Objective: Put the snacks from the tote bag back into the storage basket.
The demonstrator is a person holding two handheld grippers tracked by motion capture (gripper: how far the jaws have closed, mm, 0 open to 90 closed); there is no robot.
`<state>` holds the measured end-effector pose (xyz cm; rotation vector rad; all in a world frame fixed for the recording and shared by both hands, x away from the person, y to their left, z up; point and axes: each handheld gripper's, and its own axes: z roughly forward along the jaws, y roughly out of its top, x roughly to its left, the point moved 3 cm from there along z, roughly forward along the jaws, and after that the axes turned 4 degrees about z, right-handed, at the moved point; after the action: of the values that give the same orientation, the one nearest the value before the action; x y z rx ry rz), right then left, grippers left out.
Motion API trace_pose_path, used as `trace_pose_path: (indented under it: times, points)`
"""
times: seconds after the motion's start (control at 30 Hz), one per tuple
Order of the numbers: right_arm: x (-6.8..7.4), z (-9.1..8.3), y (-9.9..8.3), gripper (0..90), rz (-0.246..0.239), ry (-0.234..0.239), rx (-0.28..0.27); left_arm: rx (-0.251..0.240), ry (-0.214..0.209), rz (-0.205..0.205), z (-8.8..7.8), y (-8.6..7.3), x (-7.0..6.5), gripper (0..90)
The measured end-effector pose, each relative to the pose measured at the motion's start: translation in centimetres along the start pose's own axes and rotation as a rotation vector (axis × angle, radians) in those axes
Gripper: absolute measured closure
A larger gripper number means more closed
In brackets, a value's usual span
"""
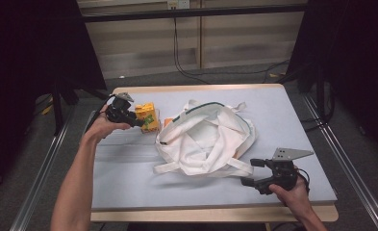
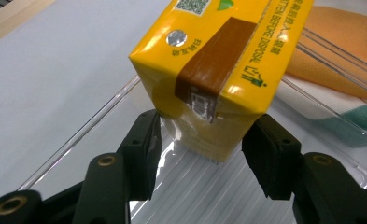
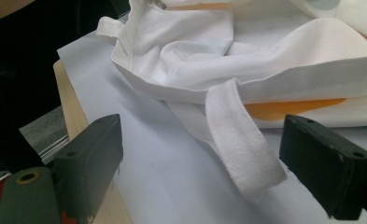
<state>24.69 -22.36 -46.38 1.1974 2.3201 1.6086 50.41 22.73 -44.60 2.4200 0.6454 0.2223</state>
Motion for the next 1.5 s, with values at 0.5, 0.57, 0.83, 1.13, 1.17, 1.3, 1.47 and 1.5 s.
trace_pose_path:
  times: [0.5,0.57,0.83,1.13,1.17,1.3,1.47,1.5]
  points:
    - [0.3,0.0,0.1,13.0,-0.008,0.000,0.004,-0.009,0.002,-0.063,0.4,-0.3,-0.1,57.0]
    - [0.3,0.1,0.1,12.9,-0.009,-0.003,0.007,-0.003,-0.003,-0.053,0.4,-0.3,-0.2,60.2]
    - [0.5,0.1,0.1,12.9,-0.008,-0.002,0.006,-0.012,-0.019,-0.068,0.4,-0.2,-0.3,60.6]
    - [0.5,0.0,0.1,12.9,-0.013,-0.008,0.004,-0.024,0.013,-0.107,-0.4,-0.6,-0.4,46.0]
    - [0.5,0.0,0.1,12.9,-0.012,-0.010,0.003,-0.026,0.017,-0.111,-0.5,-0.7,-0.5,44.7]
    - [0.4,0.0,0.1,12.9,-0.009,-0.014,0.003,-0.051,0.033,-0.093,-1.2,-0.7,-1.2,38.9]
    - [0.5,0.0,0.1,12.9,-0.014,-0.018,-0.002,-0.096,0.062,-0.111,-2.1,-0.8,-1.5,27.7]
    - [0.5,-0.1,0.2,12.9,-0.015,-0.021,-0.006,-0.123,0.049,-0.123,-2.3,-0.8,-1.7,25.7]
